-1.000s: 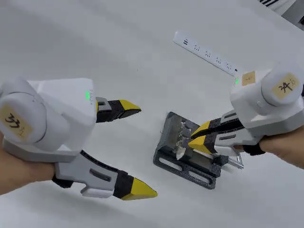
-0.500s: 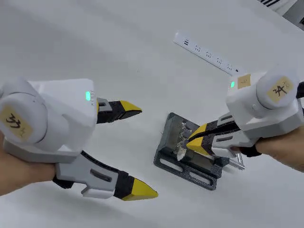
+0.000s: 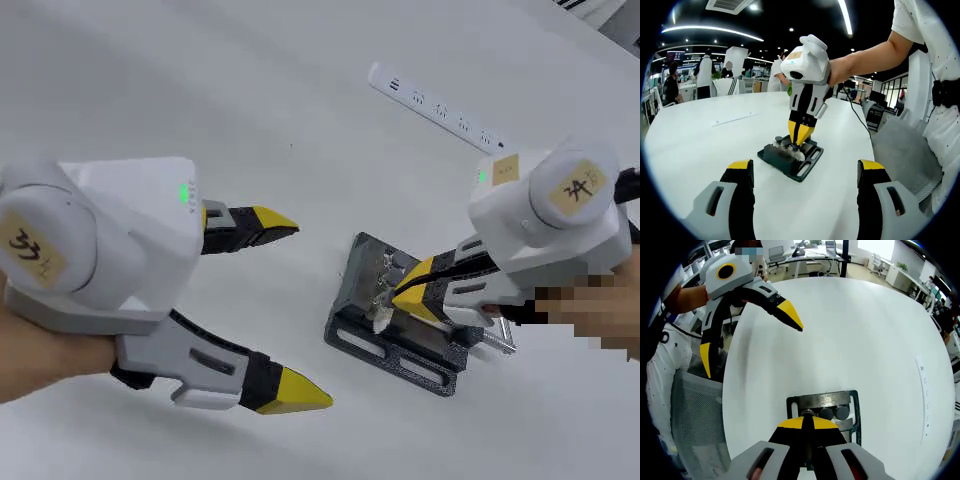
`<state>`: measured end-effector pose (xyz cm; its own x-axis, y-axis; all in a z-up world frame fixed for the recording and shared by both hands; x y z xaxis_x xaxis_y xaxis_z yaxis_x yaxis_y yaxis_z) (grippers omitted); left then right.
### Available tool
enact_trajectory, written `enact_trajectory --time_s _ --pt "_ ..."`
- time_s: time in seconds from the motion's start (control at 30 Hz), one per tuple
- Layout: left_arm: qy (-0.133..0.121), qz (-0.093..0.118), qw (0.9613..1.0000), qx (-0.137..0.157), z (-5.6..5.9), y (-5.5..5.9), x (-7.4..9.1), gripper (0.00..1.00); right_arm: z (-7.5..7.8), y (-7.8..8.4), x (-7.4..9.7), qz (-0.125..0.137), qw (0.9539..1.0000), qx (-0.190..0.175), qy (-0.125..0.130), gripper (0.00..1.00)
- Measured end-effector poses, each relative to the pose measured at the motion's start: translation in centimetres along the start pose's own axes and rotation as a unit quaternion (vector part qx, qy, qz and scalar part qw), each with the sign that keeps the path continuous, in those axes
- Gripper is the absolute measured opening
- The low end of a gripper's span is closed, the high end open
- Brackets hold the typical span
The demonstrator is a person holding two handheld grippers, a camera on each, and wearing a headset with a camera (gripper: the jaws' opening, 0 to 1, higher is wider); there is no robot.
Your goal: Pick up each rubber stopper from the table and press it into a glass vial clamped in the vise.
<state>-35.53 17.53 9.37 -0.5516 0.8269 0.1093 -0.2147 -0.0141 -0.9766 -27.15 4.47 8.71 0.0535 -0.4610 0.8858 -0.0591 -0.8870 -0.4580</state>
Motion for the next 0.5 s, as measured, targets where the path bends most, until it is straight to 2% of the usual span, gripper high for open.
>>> enact_trajectory --time_s 0.37,0.5 --pt "0.0 0.003 1.0 0.001 0.03 0.04 -0.14 0.84 -0.29 -0.18 -0.26 -0.016 0.9996 0.021 0.009 0.0" --pt "-0.001 0.005 1.0 0.0 -0.02 -0.04 -0.1 0.83 -0.11 -0.25 -0.24 -0.019 0.9997 0.012 0.004 0.0"
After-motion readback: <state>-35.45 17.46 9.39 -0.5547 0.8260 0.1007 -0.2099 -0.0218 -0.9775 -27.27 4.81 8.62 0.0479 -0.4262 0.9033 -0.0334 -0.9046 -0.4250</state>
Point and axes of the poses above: the centre of the closed fingertips' face, and the gripper's own axes: x roughly backward along the fingers, z roughly to its right, y roughly out of its underside, the point moved 6 cm from there along x, roughly backward along the fingers, and after that the axes turned 9 degrees about z, right-handed, at the moved point
